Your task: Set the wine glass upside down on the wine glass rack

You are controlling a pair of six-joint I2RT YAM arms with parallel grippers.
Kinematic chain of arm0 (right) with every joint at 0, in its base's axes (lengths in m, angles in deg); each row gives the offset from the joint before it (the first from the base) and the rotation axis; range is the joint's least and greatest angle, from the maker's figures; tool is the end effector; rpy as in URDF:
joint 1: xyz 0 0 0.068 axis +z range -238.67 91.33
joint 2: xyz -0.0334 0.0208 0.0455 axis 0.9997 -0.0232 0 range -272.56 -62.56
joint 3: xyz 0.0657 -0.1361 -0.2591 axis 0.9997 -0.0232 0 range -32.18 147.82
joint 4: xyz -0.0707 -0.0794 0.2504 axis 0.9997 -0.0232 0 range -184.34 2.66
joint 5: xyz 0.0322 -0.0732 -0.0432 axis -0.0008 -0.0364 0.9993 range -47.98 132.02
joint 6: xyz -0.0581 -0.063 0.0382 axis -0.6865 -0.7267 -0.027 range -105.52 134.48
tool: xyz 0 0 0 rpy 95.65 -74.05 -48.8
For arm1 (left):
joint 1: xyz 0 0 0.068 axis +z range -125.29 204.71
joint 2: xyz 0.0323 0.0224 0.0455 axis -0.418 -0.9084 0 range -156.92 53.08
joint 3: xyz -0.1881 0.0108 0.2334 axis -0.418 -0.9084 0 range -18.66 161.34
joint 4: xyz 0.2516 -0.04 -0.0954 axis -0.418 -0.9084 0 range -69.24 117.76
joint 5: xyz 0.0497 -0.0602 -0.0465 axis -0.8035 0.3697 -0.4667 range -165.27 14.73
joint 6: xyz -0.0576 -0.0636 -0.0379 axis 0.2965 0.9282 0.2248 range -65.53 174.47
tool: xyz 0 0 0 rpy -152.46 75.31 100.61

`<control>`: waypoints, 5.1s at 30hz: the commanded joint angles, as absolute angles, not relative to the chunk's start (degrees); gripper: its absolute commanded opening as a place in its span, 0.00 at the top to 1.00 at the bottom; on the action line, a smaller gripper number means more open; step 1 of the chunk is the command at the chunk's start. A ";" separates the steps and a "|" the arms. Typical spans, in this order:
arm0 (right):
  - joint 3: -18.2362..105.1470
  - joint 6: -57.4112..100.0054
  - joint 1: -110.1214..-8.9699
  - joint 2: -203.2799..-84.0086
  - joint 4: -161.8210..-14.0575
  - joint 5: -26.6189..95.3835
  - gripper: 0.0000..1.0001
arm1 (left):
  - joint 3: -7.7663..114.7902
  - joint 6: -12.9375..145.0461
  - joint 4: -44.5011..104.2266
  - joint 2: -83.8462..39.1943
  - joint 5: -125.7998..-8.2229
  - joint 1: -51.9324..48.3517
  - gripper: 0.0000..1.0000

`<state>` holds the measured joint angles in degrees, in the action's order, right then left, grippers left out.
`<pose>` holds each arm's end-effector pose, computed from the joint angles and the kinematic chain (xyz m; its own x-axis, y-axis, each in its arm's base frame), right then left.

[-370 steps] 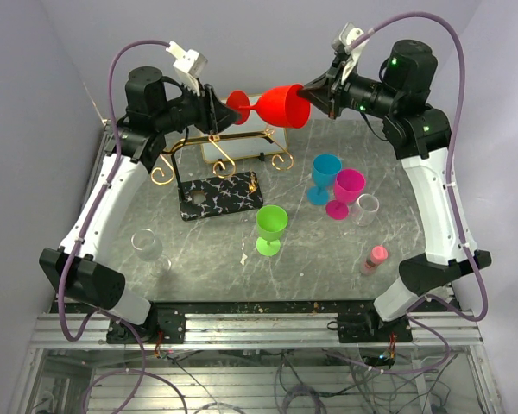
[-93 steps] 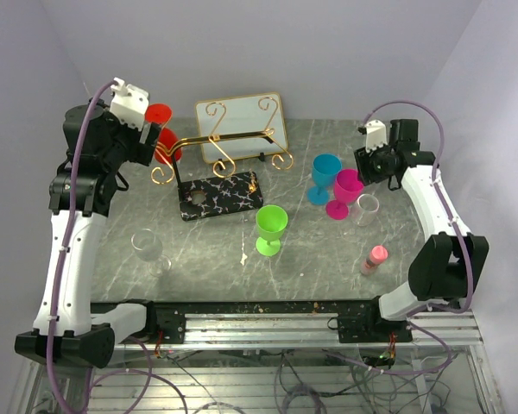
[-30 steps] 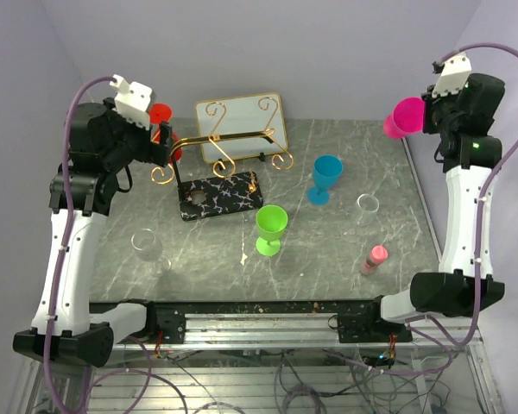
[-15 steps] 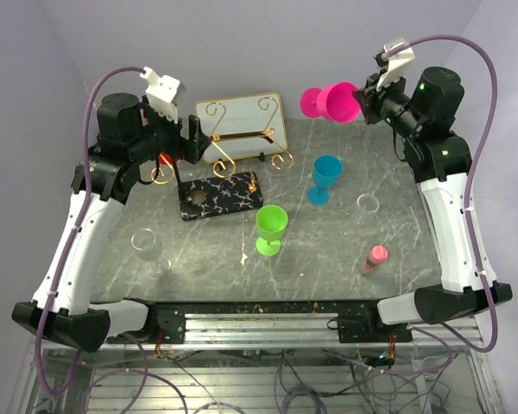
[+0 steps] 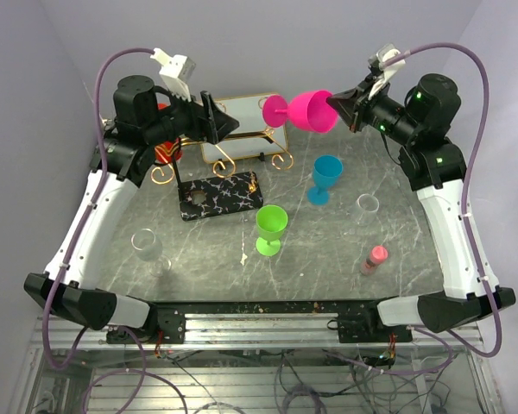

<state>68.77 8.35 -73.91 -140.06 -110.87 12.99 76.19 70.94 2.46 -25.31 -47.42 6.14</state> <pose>0.2951 0.1202 0.5554 0.0727 -0.0774 -0.9943 -0.6882 0.7177 -0.1062 0.3068 -0.1448 0.5068 -0.3436 -0.1489 -0.9272 0.6484 0.6766 -0.3490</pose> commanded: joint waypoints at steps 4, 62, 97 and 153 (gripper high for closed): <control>67.40 14.62 -73.55 -137.80 -105.76 5.35 1.00 | 76.26 79.61 11.59 -26.57 -43.10 3.59 0.13; 65.51 13.08 -72.15 -138.70 -104.96 -2.65 1.00 | 63.53 90.71 20.00 -24.92 -40.27 2.32 0.59; 62.83 9.30 -72.18 -136.20 -107.25 -2.75 0.55 | 62.50 85.70 17.88 -22.23 -45.27 2.75 0.93; 27.24 -5.82 -81.03 -117.67 -102.94 0.45 0.15 | 86.29 -16.18 31.48 -46.34 -107.94 3.16 0.93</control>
